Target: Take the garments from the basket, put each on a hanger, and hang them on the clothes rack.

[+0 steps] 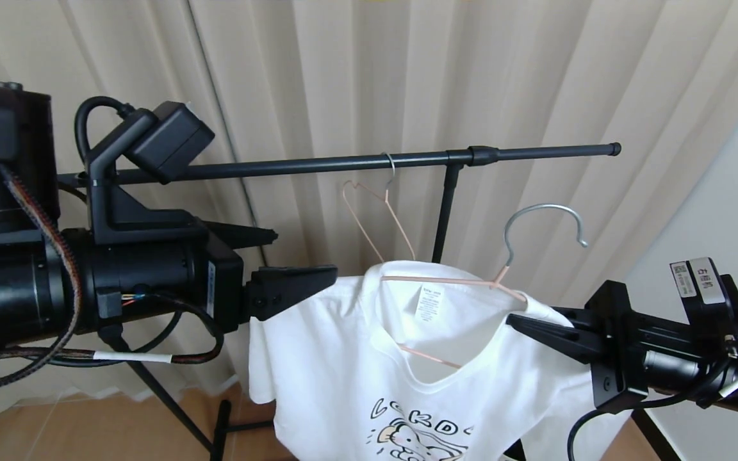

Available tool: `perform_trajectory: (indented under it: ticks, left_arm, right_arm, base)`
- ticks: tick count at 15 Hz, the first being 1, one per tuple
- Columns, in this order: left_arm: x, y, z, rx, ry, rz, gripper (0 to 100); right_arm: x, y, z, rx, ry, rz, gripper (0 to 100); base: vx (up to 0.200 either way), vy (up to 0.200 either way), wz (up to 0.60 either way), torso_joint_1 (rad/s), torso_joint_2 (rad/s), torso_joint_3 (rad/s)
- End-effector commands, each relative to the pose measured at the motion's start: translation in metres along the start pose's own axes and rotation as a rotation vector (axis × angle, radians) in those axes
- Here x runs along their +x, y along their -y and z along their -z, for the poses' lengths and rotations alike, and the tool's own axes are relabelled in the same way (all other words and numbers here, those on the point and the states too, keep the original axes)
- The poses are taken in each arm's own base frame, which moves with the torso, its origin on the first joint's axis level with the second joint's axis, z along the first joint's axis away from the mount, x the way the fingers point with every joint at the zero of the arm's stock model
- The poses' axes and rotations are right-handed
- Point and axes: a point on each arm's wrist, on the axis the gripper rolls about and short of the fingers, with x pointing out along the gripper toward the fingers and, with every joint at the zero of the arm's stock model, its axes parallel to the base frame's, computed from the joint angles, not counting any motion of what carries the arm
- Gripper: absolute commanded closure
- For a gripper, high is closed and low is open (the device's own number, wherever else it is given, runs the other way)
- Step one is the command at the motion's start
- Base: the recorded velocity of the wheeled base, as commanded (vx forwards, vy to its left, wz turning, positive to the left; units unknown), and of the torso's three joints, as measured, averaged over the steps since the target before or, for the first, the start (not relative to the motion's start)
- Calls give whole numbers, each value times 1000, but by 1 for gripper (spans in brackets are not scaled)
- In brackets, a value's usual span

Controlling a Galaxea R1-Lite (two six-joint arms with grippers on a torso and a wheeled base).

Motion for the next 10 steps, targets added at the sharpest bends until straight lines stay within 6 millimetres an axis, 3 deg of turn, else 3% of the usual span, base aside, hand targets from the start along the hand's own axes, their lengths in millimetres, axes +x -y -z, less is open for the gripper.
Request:
perform_trajectory:
  ticks: [1, 6, 10]
  left_arm:
    - [8, 2, -12, 43, -23, 105, 0]
    - [21, 2, -9, 195, -78, 233, 0]
    - [32, 1, 4, 257, -113, 355, 0]
  right_arm:
    - [2, -3, 0, 3, 0, -16, 100]
    - [7, -11, 1, 13, 0, -59, 100]
    - [8, -16, 0, 15, 2, -74, 100]
  base:
    - [0, 0, 0, 0, 0, 0]
    - [0, 0, 0, 0, 0, 0]
    - [0, 0, 0, 0, 0, 0]
